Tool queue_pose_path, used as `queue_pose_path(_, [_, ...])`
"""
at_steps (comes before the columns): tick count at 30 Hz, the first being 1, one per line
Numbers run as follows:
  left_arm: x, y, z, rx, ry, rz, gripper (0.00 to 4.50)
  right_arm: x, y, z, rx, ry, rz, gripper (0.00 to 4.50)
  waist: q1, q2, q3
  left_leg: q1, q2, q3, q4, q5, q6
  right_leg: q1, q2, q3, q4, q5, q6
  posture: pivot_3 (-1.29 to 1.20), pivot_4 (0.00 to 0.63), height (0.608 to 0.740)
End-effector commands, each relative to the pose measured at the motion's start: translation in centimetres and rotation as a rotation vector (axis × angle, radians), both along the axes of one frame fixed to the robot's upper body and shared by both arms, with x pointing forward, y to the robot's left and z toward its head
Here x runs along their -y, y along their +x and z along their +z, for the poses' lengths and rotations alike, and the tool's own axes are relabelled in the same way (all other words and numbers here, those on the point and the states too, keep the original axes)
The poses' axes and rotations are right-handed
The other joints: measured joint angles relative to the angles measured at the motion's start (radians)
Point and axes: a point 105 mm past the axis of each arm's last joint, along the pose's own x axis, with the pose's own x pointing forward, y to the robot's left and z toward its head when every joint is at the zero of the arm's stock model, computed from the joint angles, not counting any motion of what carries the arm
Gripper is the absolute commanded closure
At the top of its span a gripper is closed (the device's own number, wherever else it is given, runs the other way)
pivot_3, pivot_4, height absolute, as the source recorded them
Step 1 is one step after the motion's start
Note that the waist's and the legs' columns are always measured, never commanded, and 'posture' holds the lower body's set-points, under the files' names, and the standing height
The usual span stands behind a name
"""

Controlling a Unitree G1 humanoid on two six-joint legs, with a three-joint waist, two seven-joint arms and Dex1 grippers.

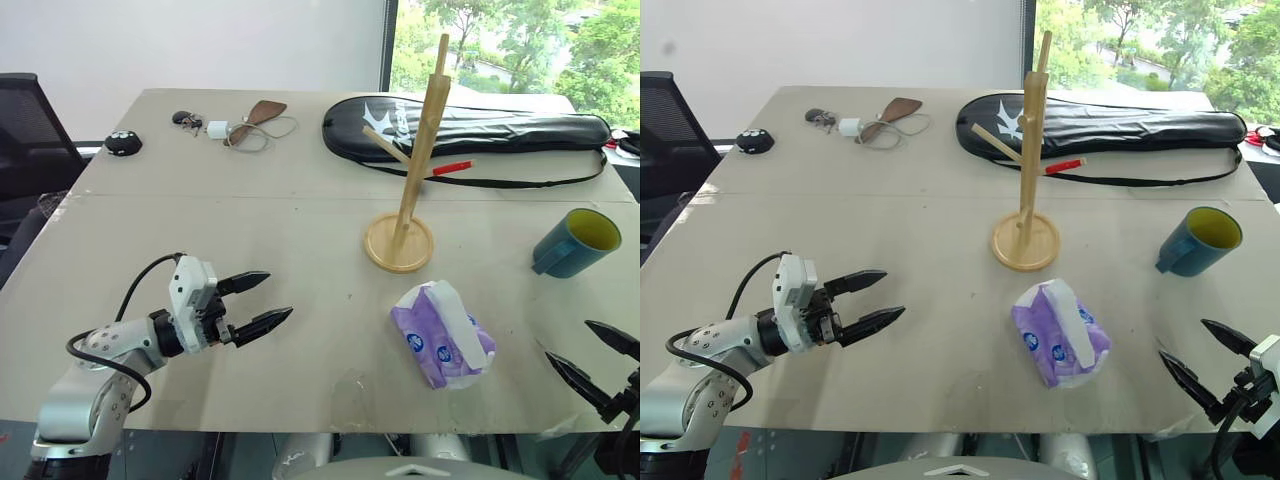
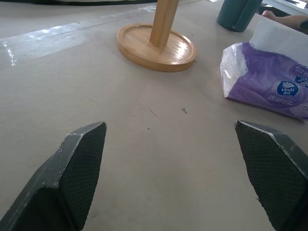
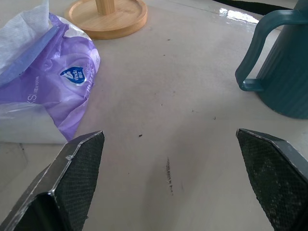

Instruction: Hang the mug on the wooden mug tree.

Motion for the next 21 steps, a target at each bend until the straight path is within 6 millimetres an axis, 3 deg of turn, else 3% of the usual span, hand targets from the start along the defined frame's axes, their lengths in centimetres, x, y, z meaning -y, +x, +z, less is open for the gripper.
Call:
queue_pose_path(1, [1.2,-0.5,2.2,0.056,-0.043,-0.129,0.11,-3.1,1.0,2.9,0.072,-0.008,0.079,0.08,0.001,0.0,0.0,0.0,0.0,0.0,0.0,0.0,0.0,0.0,0.0,0.0,0.0,0.0,0.0,0.0,0.15,0.74])
queue_pose_path(3, [2.7,-1.4,3.3,0.09,-0.046,-0.309,0.11,-7.4,1.5,4.6,0.069,0.008,0.221,0.08,0.0,0.002,0.001,0.0,0.0,0.0,0.0,0.0,0.0,0.0,0.0,0.0,0.001,0.0,0.0,0.0,0.15,0.74])
queue_pose_path(4, [3.2,-1.6,3.5,0.097,-0.041,-0.358,0.11,-8.5,1.5,4.9,0.066,0.015,0.269,0.08,-0.003,0.001,0.0,-0.001,0.0,0.0,0.001,0.0,0.0,-0.001,0.0,0.0,0.002,0.0,0.0,0.0,0.15,0.74])
queue_pose_path(7, [3.5,-1.6,3.7,0.101,-0.048,-0.388,0.11,-9.3,1.5,5.3,0.082,0.024,0.312,0.08,0.001,-0.001,-0.002,0.001,0.0,0.0,0.001,0.0,-0.001,0.001,0.001,0.0,0.002,0.0,0.0,0.0,0.15,0.74])
queue_pose_path(11, [4.1,-1.4,3.9,0.105,-0.053,-0.4,0.11,-9.2,1.3,5.1,0.1,0.035,0.322,0.08,0.004,-0.002,-0.001,-0.003,-0.001,-0.002,0.001,0.0,0.001,-0.001,0.001,-0.001,-0.003,0.0,0.0,0.0,0.15,0.74])
queue_pose_path(16, [6.4,-1.2,3.4,0.088,-0.036,-0.423,0.11,-8.0,0.4,3.8,0.079,-0.017,0.316,0.08,0.003,-0.001,-0.001,-0.003,-0.001,-0.002,0.001,0.0,0.001,0.0,0.001,-0.001,-0.003,0.0,0.0,0.0,0.15,0.74])
queue_pose_path(21, [8.9,0.6,1.2,-0.097,0.107,-0.429,0.11,-5.7,-1.2,3.4,0.145,0.009,0.272,0.08,0.006,-0.001,0.0,-0.001,-0.001,-0.003,0.002,0.0,0.001,0.001,0.002,-0.002,0.001,0.0,0.0,0.0,0.15,0.74])
